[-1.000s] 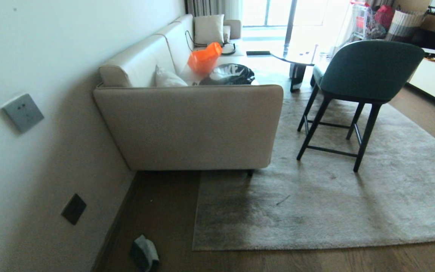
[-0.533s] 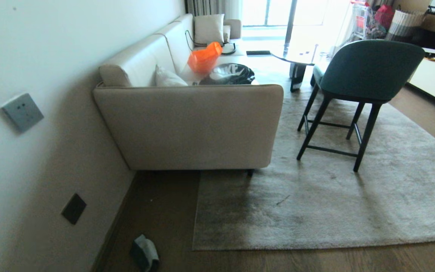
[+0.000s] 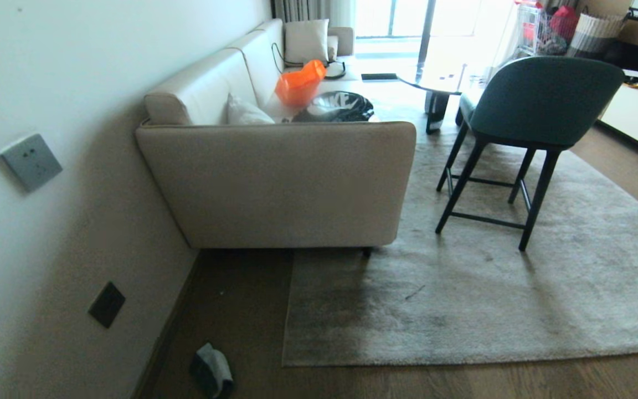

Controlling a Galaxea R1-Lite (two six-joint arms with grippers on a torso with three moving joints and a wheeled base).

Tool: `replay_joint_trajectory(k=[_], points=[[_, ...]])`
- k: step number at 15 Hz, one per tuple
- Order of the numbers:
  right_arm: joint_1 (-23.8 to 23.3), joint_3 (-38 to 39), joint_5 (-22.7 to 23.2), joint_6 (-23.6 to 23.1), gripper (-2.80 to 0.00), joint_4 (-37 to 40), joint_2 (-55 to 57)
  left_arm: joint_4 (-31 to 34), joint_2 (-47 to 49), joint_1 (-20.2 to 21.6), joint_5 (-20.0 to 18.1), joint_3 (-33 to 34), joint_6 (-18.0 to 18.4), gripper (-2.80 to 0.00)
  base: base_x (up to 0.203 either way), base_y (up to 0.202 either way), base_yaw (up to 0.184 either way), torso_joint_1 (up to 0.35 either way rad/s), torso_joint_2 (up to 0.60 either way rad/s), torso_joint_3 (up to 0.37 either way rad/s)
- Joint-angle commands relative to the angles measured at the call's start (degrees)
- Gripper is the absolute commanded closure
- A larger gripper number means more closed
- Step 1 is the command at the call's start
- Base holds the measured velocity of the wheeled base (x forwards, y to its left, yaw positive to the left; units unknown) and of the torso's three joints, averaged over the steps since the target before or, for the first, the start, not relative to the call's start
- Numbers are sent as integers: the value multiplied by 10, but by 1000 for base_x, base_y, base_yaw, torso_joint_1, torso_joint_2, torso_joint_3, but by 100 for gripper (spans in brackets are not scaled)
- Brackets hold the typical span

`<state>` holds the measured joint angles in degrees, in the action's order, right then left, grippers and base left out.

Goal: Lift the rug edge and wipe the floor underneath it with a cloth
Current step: Pick up the rag

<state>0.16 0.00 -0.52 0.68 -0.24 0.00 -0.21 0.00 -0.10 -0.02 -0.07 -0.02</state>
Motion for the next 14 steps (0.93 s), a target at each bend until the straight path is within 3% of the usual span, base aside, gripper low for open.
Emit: replay_joint_trajectory(k=[1, 14], points=[[0, 0, 0, 0, 0, 0, 1, -1, 0, 0, 0, 0, -1, 0, 0, 0, 0, 7, 69, 65], [0, 0, 0, 0, 0, 0, 1, -1, 0, 0, 0, 0, -1, 0, 0, 0, 0, 1, 5, 5]])
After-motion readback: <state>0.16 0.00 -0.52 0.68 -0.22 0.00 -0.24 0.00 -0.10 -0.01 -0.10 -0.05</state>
